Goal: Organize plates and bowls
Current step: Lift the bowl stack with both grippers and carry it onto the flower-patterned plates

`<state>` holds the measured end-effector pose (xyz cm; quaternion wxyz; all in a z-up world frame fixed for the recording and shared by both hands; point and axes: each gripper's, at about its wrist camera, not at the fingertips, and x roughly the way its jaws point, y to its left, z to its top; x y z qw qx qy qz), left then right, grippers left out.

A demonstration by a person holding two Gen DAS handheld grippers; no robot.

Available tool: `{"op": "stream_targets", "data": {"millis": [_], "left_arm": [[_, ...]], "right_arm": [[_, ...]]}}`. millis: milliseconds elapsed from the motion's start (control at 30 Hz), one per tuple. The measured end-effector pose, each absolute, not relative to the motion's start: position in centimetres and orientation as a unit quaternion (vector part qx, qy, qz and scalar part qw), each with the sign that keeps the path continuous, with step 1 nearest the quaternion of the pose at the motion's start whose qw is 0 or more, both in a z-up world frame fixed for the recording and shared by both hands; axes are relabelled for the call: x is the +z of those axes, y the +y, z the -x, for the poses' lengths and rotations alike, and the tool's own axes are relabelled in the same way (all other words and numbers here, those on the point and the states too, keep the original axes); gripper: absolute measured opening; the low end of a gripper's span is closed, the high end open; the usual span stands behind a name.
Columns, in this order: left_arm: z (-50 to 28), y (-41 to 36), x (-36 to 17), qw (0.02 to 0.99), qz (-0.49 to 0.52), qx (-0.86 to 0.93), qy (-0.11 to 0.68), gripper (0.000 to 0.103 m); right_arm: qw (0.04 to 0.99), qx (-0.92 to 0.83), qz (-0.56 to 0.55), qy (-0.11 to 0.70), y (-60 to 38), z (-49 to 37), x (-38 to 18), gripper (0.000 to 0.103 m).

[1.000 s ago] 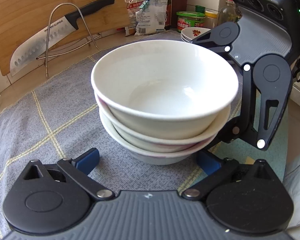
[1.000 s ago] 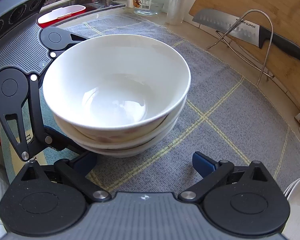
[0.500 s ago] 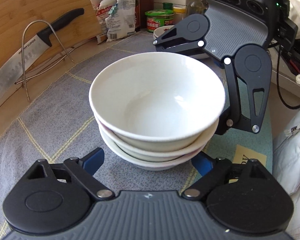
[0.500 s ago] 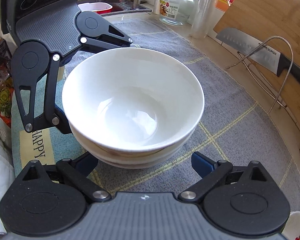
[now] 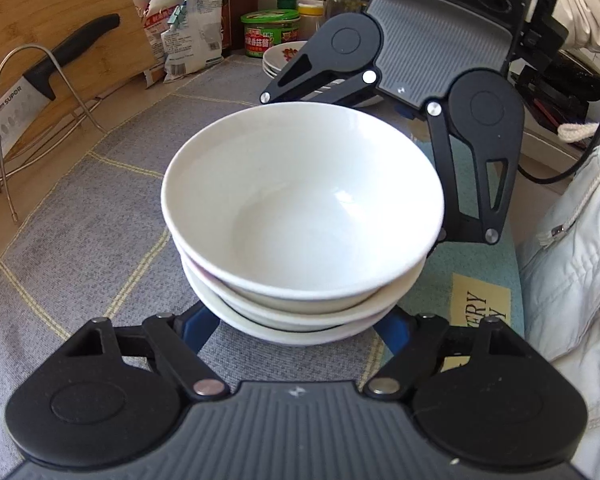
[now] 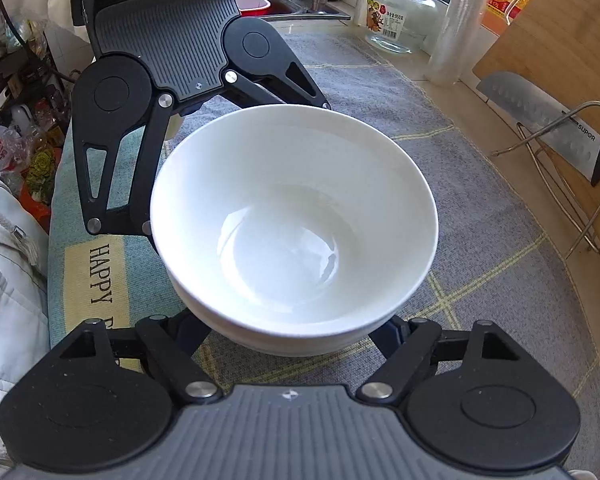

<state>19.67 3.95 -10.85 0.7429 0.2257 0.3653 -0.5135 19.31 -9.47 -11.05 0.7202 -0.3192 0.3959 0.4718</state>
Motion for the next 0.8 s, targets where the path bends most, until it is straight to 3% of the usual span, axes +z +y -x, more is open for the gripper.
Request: {"op": "stream_targets", "data": {"millis": [800], "left_arm": [[-20.06,3.42,-10.37,0.733,-0.223,-0.52,0.379,0.082]], "right_arm": [[0.715,0.478,0.309,0.405,-9.65,-19.61,-10.41,0.085]]}}
